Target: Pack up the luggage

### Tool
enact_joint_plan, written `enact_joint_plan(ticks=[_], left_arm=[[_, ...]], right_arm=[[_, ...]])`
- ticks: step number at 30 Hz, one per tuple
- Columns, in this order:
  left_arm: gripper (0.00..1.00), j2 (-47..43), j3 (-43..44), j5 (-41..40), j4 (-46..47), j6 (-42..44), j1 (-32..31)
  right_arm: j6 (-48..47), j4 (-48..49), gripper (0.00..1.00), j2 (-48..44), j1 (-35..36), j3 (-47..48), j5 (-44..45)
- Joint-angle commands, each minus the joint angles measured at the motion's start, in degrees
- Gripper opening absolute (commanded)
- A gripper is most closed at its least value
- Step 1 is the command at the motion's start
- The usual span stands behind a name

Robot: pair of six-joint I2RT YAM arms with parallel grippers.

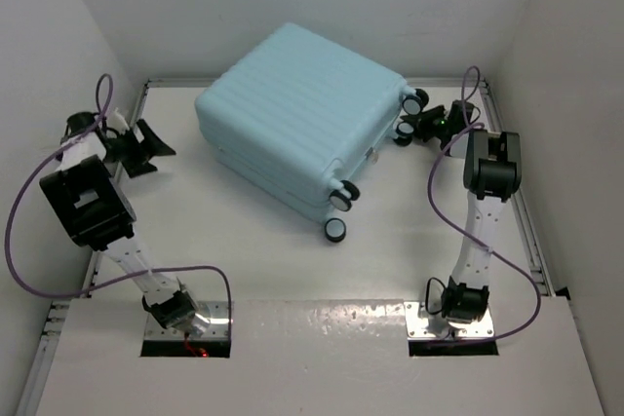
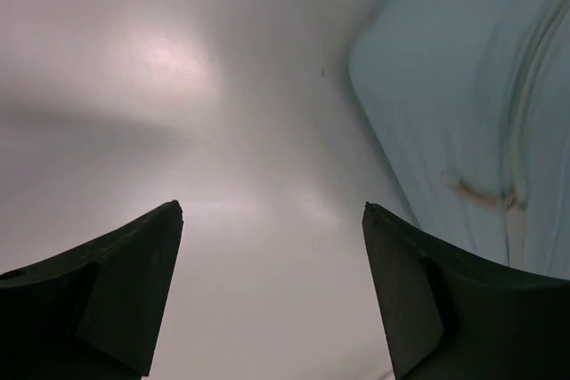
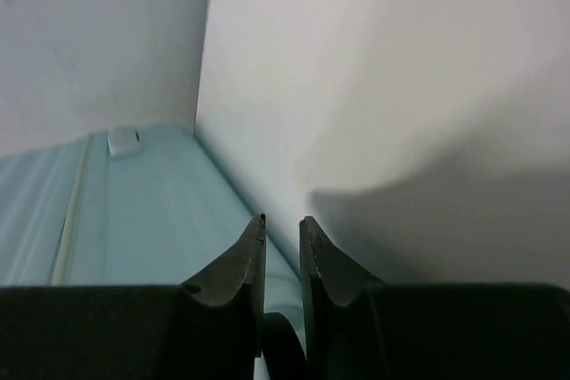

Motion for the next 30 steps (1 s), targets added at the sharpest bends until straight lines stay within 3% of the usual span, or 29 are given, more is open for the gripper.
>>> enact_joint_plan(ticks=[1,5,8,11,14,15,18,21,27,30], left_arm=[[0.85,-4.43,-12.85,11.67,-3.78,0.30,0.07],[0.80,-11.02,-23.87,15.55,-1.77,-2.59,-0.80],[0.79,-17.61,-36.08,17.31,5.68,-10.56,-3.70],[0.78,-21.84,-46.81,17.14,22.80,-25.32,-7.30],[0.78,-20.02,-50.95,14.59,49.46,-40.79,-11.70],[0.78,-18.61,-50.96,14.59,54.61,-47.70,-12.92],[0.78,-12.56,-47.29,11.78,66.39,-53.64,-16.71],[0.79,-8.67,-43.41,9.23,74.50,-61.81,-19.87],[0.84,-5.50,-38.13,7.99,74.71,-62.54,-23.75],[0.84,-6.11,-36.04,4.75,67.62,-57.81,-21.38]], right_arm=[[8.50,2.81,0.05,-6.55,11.58,-10.05,-18.01],[6.66,1.86,0.03,-14.02,14.68,-17.64,-16.26],[4.03,-1.13,0.03,-18.68,15.21,-19.92,-14.50],[1.13,-4.38,0.03,-21.76,15.21,-20.28,-12.92],[-0.89,-6.41,0.03,-22.65,15.12,-19.41,-12.92],[-1.33,-7.72,0.06,-22.65,14.51,-18.97,-13.00],[-4.58,-9.91,0.09,-23.00,13.63,-17.39,-13.09],[-10.55,-15.97,0.09,-25.36,6.46,-15.55,-12.30],[-29.80,-29.60,0.09,-32.13,-6.48,-12.81,-10.72],[-38.85,-35.84,0.09,-37.91,-10.53,-17.00,-10.89]])
